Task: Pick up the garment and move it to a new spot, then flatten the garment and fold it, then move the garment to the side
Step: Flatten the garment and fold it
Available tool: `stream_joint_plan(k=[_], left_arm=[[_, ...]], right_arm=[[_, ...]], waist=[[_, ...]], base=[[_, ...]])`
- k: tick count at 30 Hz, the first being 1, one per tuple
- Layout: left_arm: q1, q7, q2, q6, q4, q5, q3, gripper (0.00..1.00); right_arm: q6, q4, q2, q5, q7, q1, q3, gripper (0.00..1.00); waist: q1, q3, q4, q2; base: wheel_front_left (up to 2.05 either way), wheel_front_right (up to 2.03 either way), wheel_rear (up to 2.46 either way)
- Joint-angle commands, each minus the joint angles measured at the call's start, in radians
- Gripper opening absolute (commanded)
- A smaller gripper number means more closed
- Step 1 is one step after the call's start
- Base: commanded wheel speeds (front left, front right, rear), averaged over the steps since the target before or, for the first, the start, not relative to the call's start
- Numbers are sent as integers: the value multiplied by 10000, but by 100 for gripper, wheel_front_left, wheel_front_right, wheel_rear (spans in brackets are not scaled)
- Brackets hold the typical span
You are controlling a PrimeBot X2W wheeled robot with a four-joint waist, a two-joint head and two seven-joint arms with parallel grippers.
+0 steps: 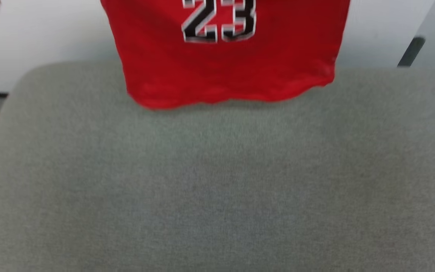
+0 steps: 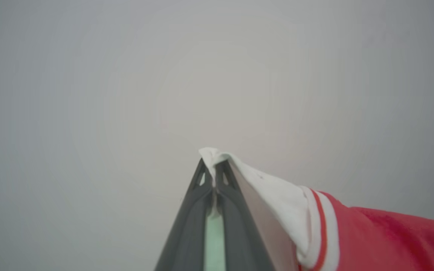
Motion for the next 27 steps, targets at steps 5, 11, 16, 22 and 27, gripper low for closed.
stream_joint_plan(k=[5, 11, 16, 22, 27], left_arm=[[-1439, -1252, -481, 605, 364, 309, 295, 0], [-2814, -2814, -1261, 1102, 1081, 219, 834, 0], [-3772, -3519, -1783, 1134, 1179, -89, 1677, 0], [-3335, -3551, -1903, 1420, -800, 1118, 3091, 0], [-2002, -3564, -2314, 1151, -1635, 1955, 4507, 0]], right_arm=[[0, 905, 2, -1174, -1238, -1593, 117, 0], [-1, 1640, -149, -3268, -2026, -3237, -934, 0], [-3, -781, -517, -6454, -2013, -2991, -2998, 0], [-5, -3069, -352, -9161, -2017, -1945, -4542, 0], [-5, -3337, -153, -9879, -2021, -1353, -4823, 0]], waist=[[0, 3017, -117, 0], [0, 4627, 10, 0], [0, 5692, 441, 0], [0, 6895, 889, 0], [0, 7527, 1089, 0]], base=[[0, 0, 0], [0, 0, 0], [0, 0, 0], [0, 0, 0], [0, 0, 0]])
